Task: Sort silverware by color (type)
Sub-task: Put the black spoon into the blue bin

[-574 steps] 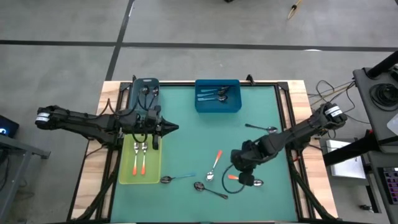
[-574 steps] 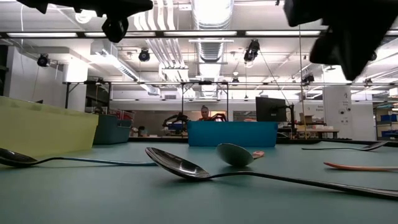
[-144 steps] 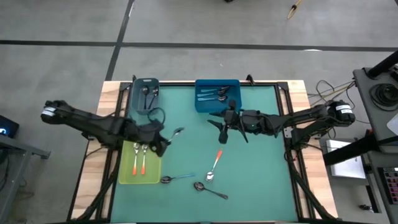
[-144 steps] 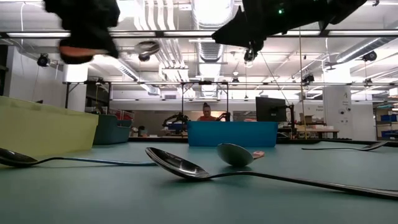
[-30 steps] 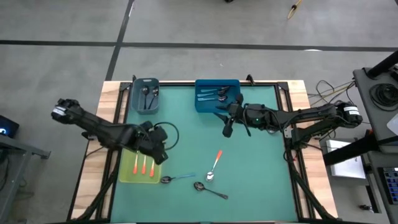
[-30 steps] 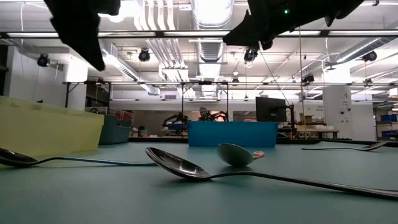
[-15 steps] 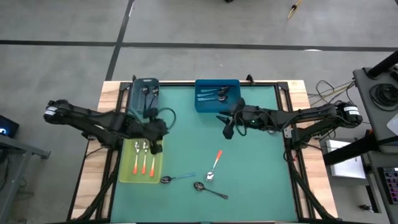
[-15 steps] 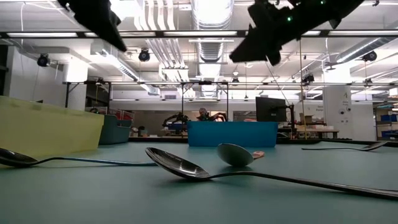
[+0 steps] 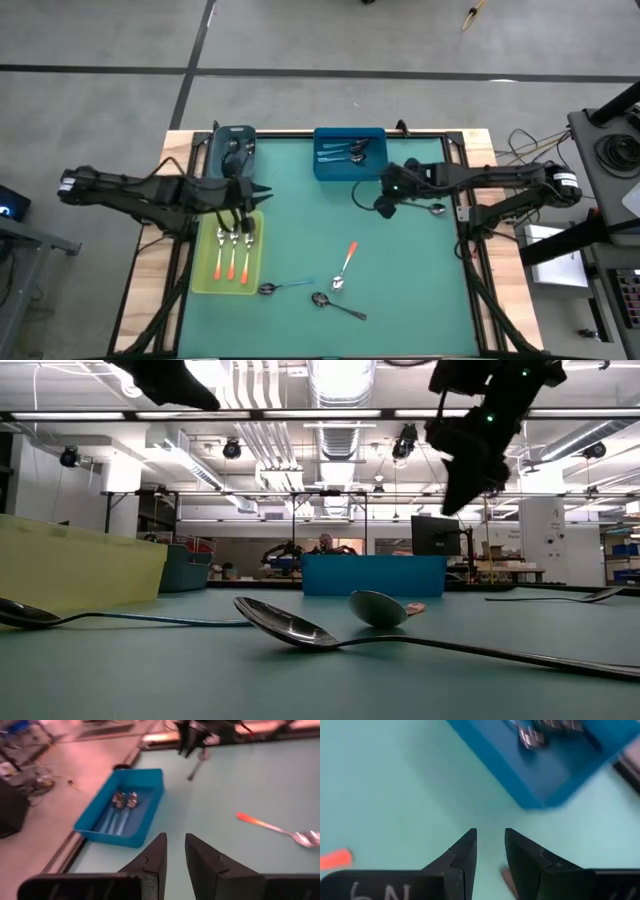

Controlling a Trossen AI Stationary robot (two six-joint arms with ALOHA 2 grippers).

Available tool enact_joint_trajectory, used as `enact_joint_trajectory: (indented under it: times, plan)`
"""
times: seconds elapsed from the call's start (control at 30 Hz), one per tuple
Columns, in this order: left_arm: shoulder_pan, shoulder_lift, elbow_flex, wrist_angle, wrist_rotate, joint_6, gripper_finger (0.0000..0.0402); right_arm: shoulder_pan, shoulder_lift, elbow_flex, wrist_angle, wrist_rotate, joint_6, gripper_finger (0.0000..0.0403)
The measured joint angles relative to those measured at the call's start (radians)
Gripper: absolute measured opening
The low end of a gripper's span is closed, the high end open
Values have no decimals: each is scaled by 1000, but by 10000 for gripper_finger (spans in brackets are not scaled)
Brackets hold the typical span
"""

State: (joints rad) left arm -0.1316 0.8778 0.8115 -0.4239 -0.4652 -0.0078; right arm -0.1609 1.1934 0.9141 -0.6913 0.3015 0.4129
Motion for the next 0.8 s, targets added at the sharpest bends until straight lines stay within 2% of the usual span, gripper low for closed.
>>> enact_joint_trajectory:
  times: [0.2, 0.33, 0.57, 0.67, 0.8]
  plan:
    - [3, -27, -62, 85, -123, -30, 52, -79, 0, 5, -189, -162, 10, 91]
    - [4, -26, -66, 87, -129, -34, 52, -141, 1, -22, -255, -260, 9, 85]
    - [4, -16, -61, 91, -130, -33, 52, -221, 23, -86, -267, -302, -14, 89]
    - [4, -12, -61, 91, -130, -32, 52, -236, 74, -93, -269, -303, 2, 100]
    - [4, -9, -61, 91, -130, -31, 52, -234, 163, -90, -267, -302, -103, 124]
